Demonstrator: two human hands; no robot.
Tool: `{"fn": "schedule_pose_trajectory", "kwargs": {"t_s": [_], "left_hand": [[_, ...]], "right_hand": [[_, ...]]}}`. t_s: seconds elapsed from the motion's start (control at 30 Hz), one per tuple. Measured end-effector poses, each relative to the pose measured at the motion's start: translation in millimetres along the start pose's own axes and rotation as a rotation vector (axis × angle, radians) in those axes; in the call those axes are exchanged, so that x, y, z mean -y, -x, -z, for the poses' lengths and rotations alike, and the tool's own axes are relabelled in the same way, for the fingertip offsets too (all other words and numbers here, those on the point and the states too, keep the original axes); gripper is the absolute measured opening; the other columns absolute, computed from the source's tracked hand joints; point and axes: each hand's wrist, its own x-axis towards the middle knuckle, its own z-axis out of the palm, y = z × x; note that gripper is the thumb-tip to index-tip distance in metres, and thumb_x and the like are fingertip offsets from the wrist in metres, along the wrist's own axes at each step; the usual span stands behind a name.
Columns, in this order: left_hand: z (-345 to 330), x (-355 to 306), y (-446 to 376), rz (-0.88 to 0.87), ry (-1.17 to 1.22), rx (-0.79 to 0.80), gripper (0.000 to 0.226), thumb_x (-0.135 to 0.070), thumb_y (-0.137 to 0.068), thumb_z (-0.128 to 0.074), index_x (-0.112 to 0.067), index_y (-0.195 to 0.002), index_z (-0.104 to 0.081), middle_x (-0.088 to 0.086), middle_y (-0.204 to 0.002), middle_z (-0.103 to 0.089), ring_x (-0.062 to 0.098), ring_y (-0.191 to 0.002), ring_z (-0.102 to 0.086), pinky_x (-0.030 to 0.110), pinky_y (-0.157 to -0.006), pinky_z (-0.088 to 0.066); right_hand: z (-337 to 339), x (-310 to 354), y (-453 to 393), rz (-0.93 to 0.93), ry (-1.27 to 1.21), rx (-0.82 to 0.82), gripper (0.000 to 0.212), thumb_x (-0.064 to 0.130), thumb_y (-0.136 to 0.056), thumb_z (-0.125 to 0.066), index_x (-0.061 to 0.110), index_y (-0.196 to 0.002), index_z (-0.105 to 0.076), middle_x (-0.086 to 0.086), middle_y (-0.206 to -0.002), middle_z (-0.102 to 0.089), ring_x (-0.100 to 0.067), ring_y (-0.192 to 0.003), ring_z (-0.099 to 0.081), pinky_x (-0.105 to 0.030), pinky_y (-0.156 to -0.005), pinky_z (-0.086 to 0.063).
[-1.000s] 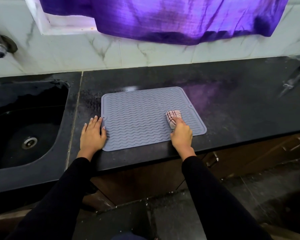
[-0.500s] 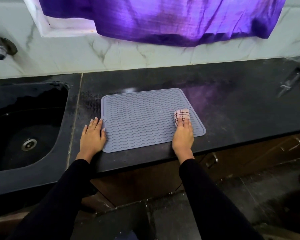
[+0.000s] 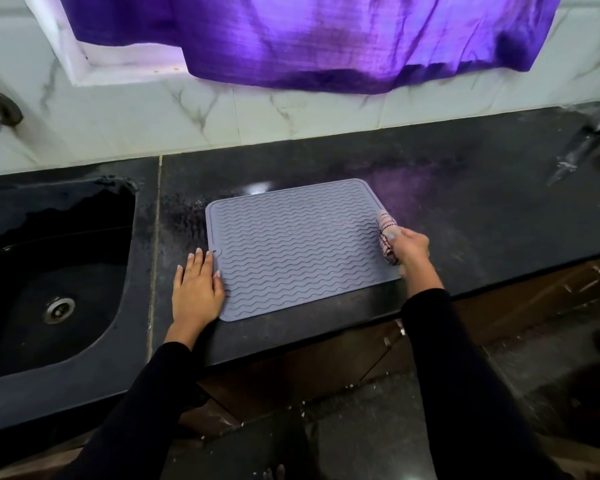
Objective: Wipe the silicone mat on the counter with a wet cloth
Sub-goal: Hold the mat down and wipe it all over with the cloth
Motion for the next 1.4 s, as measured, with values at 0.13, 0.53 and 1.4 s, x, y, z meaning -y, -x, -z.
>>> {"fn": "schedule_pose_trajectory", "kwargs": {"t_s": [0.13,0.53,1.4], "left_hand": [[1.3,0.2,-4.8,0.012,0.033,-0.022,0.047,-0.026,-0.097,-0.032,-0.008,-0.140,-0.035,0.013,-0.151,-0.029,0.026,-0.142,-0.021,0.045,-0.117,-0.012],[1.9,1.8,-49.0,0.126,0.021,0.000,0.052,-0.027,-0.097,-0.031,-0.007,-0.145,-0.024,0.017,-0.154,-0.016,0.028,-0.144,-0.010,0.045,-0.117,-0.005],[-7.2,6.6,-51.0,0.134,-0.011,-0.082,0.071,-0.049,-0.084,-0.018,-0.010,-0.140,-0.038,0.016,-0.151,-0.028,0.027,-0.142,-0.021,0.045,-0.115,-0.012]], "right_hand": [[-21.9,-3.7,21.9,0.226,0.337,-0.093,0.041,0.012,-0.094,-0.048,0.016,-0.135,-0.051,-0.014,-0.126,-0.060,-0.032,-0.117,-0.053,-0.035,-0.097,-0.042],[-38.6,-57.4,26.3,0.598,0.455,0.058,0.060,-0.007,-0.081,-0.056,0.012,-0.137,-0.048,-0.009,-0.145,-0.044,-0.025,-0.135,-0.039,-0.033,-0.110,-0.032],[12.0,13.2,-58.3,0.087,0.410,0.070,0.037,0.038,-0.081,-0.065,0.016,-0.110,-0.065,-0.015,-0.114,-0.064,-0.033,-0.107,-0.058,-0.035,-0.092,-0.047]]}}
